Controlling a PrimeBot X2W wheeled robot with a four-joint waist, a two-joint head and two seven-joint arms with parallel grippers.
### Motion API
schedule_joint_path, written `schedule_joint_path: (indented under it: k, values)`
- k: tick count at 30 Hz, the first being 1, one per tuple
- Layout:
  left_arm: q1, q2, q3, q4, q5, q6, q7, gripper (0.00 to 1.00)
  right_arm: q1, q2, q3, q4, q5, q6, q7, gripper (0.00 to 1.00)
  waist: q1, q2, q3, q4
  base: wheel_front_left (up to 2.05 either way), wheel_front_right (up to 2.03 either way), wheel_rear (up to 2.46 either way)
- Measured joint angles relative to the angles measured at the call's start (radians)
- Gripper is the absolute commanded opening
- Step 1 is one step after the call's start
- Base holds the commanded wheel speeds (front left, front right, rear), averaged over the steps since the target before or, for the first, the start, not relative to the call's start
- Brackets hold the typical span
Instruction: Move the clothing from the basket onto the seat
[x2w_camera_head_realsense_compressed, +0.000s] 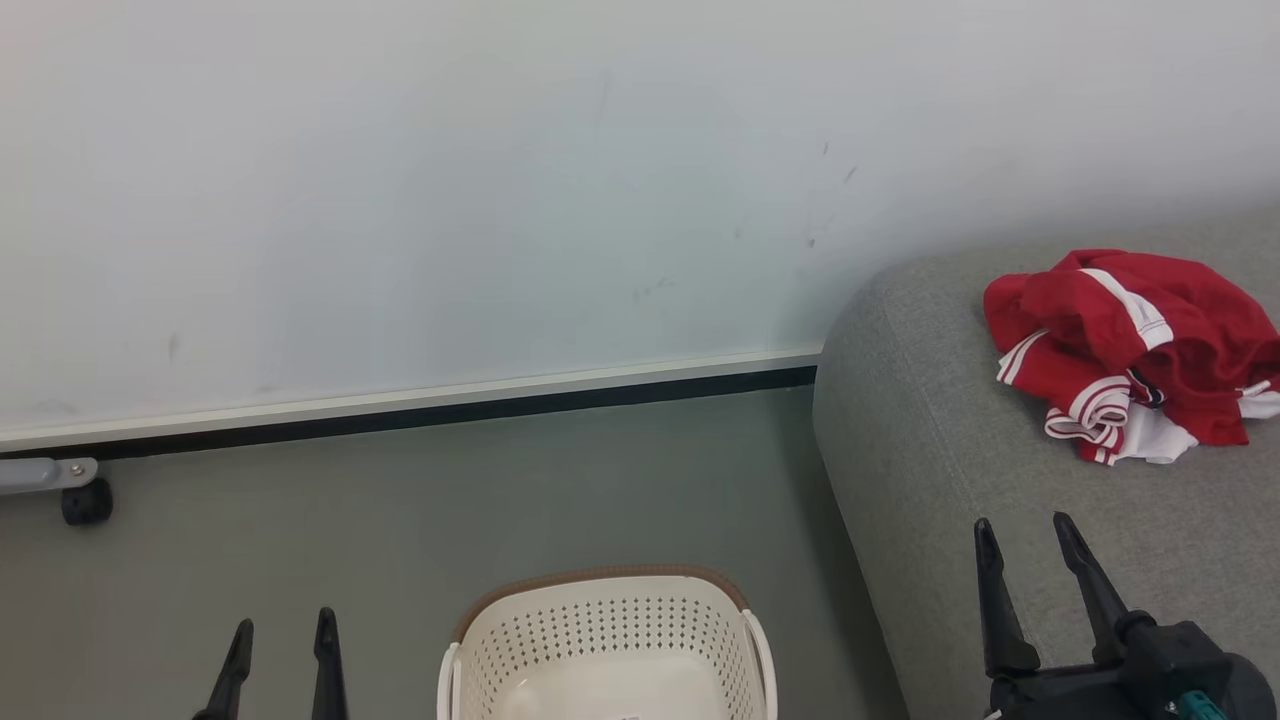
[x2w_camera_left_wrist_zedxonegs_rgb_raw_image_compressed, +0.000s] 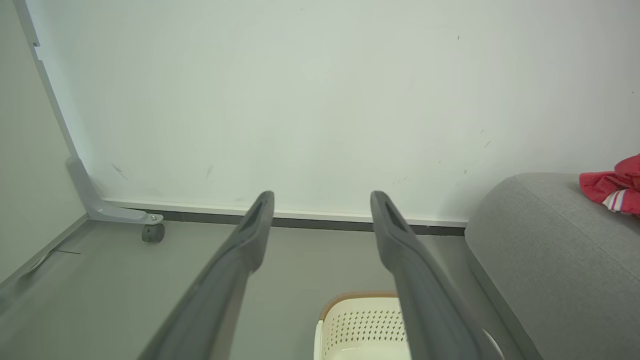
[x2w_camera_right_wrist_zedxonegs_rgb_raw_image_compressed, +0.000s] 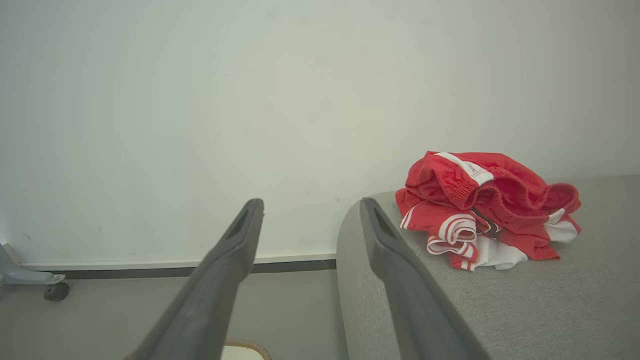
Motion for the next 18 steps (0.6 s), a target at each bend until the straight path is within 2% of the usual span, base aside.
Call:
schedule_joint_path:
  k: [18]
  values:
    - [0.0, -0.015, 0.018, -0.018, 0.033, 0.0, 0.0, 1.0, 0.013, -0.01, -0.024, -0.057, -0.009, -0.016, 0.0, 1.0, 0.0, 0.0001, 0.011, 0.002, 0.0, 0.0, 0.0]
